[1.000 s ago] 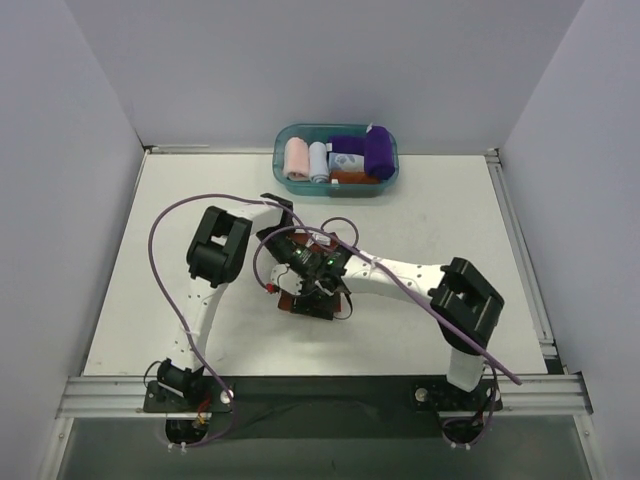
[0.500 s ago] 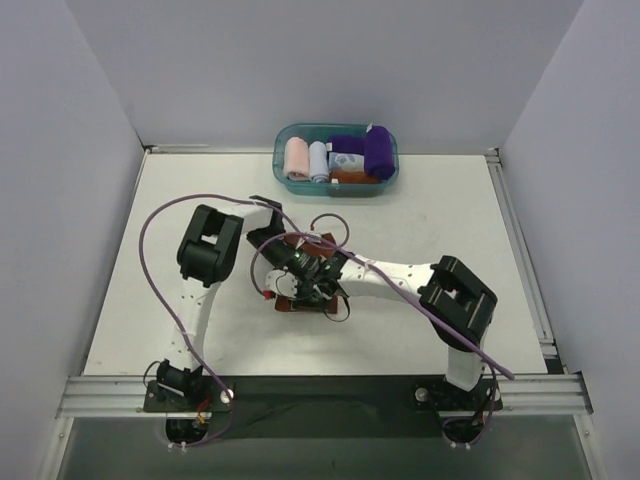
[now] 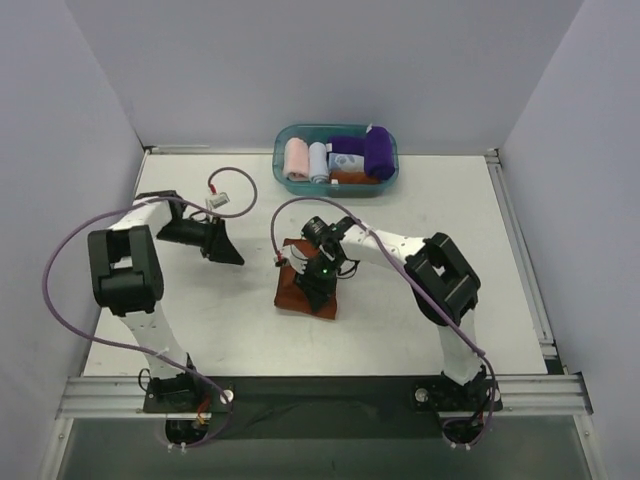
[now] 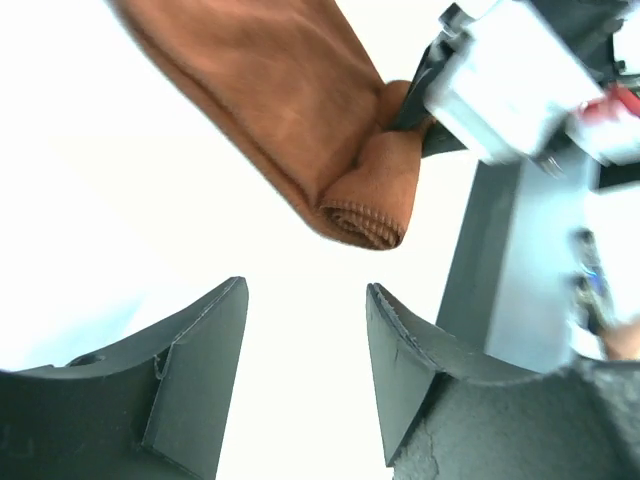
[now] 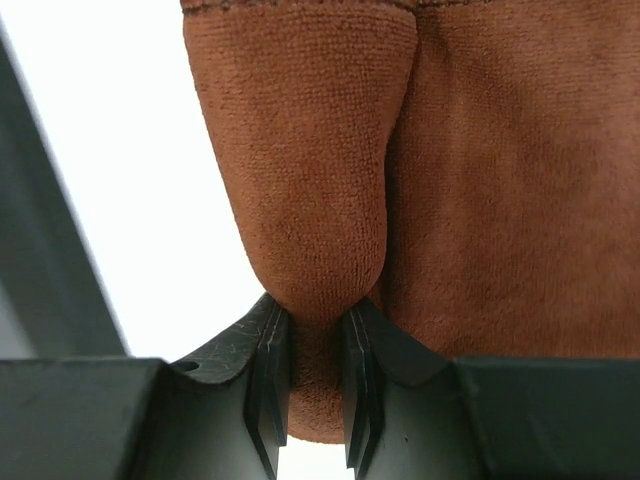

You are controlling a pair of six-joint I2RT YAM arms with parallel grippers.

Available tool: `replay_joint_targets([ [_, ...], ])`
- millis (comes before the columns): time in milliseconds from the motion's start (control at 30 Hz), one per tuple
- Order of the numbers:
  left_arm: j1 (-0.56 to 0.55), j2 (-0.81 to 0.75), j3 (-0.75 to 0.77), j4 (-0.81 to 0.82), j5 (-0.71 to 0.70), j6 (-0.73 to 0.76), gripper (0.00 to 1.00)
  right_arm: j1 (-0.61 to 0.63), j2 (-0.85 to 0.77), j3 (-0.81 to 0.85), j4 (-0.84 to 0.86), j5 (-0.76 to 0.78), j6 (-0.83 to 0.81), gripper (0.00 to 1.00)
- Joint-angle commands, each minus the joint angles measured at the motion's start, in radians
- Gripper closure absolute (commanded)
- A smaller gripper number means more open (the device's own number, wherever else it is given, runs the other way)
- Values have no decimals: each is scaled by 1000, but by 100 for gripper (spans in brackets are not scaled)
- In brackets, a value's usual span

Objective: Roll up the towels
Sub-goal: Roll the towel

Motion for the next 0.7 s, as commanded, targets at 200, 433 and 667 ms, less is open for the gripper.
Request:
replay_joint_targets([
  [200, -5, -561, -377, 91, -112, 325, 35, -64, 310, 180, -425, -265, -15, 100],
  [433, -474, -966, -669, 574, -416, 200, 22, -90, 462, 328, -583, -333, -74, 100],
  [667, -805, -872, -703, 795, -639, 202, 23, -95, 551, 427, -692, -356, -110, 100],
])
